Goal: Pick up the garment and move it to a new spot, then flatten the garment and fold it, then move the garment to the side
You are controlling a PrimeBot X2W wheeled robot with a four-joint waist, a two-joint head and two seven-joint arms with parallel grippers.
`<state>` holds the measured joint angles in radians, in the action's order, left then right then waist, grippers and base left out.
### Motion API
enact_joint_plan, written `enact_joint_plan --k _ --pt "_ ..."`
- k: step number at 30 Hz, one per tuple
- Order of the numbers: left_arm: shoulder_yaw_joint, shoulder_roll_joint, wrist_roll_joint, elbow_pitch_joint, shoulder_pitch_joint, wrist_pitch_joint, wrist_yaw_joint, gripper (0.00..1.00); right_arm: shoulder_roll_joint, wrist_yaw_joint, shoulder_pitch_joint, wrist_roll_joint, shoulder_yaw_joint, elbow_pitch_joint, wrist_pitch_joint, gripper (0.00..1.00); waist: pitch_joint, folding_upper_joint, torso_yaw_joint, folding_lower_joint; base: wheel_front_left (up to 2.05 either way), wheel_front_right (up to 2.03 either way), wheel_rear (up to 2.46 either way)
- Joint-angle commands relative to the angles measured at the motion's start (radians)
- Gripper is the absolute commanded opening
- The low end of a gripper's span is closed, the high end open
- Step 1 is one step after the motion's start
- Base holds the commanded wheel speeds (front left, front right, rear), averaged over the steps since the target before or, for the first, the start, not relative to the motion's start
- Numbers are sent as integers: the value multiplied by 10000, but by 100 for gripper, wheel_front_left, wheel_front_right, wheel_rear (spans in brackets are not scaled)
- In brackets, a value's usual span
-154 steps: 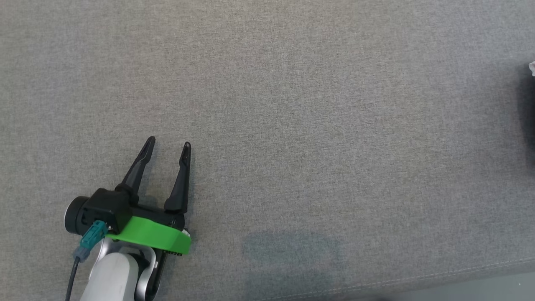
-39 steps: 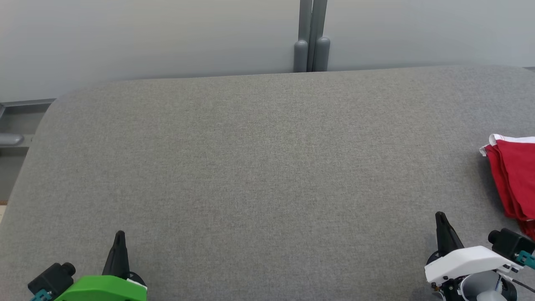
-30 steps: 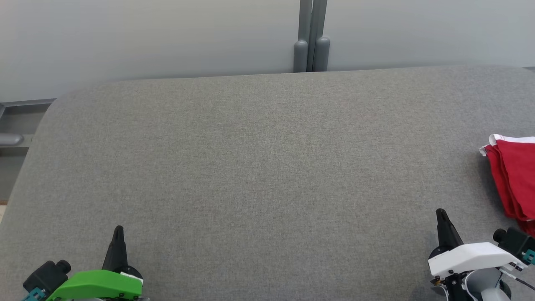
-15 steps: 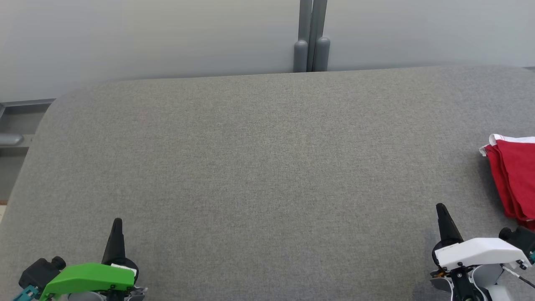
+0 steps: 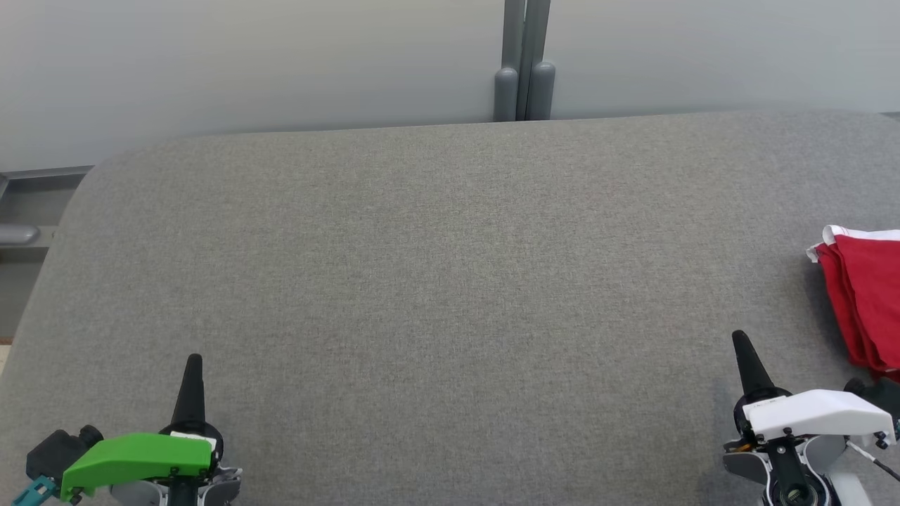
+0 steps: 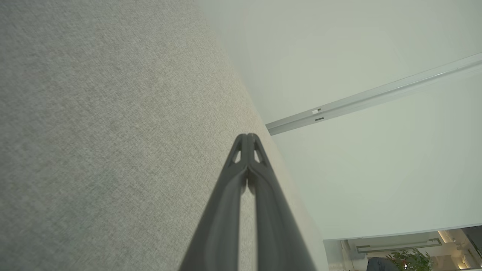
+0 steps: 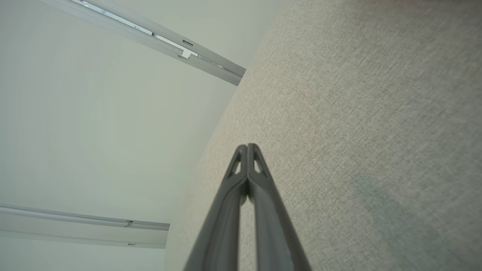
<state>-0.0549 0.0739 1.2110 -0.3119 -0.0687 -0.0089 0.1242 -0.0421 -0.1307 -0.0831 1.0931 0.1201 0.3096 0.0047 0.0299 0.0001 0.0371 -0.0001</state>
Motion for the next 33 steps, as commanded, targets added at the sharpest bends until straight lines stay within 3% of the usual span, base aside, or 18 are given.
enact_joint_plan --k 1,33 --pt "-57 -9 292 124 -203 70 61 0 -64 -4 -152 294 34 -142 73 0 -123 -1 -201 1 0 0 0" --pt "-331 -147 2709 411 -473 780 77 0 -94 -3 -294 3438 83 -430 824 0 -205 -1 -300 1 0 0 0"
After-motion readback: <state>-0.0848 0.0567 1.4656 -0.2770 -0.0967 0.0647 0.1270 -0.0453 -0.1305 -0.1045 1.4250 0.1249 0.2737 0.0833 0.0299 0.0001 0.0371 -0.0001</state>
